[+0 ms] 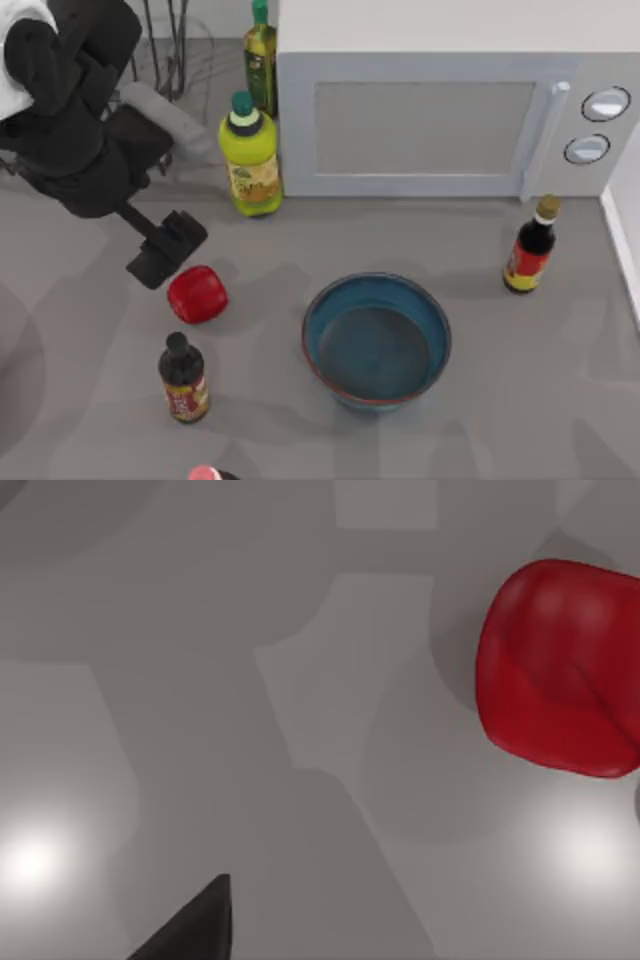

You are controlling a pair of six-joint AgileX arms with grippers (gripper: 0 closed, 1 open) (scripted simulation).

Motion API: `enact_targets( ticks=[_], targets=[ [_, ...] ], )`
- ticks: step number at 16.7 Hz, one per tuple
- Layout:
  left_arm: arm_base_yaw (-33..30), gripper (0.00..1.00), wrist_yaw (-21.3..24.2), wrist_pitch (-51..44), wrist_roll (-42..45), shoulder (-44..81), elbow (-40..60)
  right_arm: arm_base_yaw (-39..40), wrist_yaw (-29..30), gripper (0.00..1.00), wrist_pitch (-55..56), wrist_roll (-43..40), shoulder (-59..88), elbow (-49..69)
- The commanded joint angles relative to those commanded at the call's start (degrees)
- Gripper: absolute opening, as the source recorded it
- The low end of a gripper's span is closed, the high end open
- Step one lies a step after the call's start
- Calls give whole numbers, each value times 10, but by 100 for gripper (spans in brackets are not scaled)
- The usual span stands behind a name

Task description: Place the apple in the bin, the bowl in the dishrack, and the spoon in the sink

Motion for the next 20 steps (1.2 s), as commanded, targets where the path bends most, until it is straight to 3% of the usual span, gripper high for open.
enact_targets(
  ticks=[4,8,15,20],
  targets=[
    [-33,100,8,-87,42,151,127,0,0,100,0,0,0,0],
    [-48,100,11,-129,61,209,176,0,0,100,0,0,0,0],
    [-48,100,11,-118,60,207,165,0,0,100,0,0,0,0],
    [-58,100,13,-33,53,223,92,0,0,100,0,0,0,0]
  ],
)
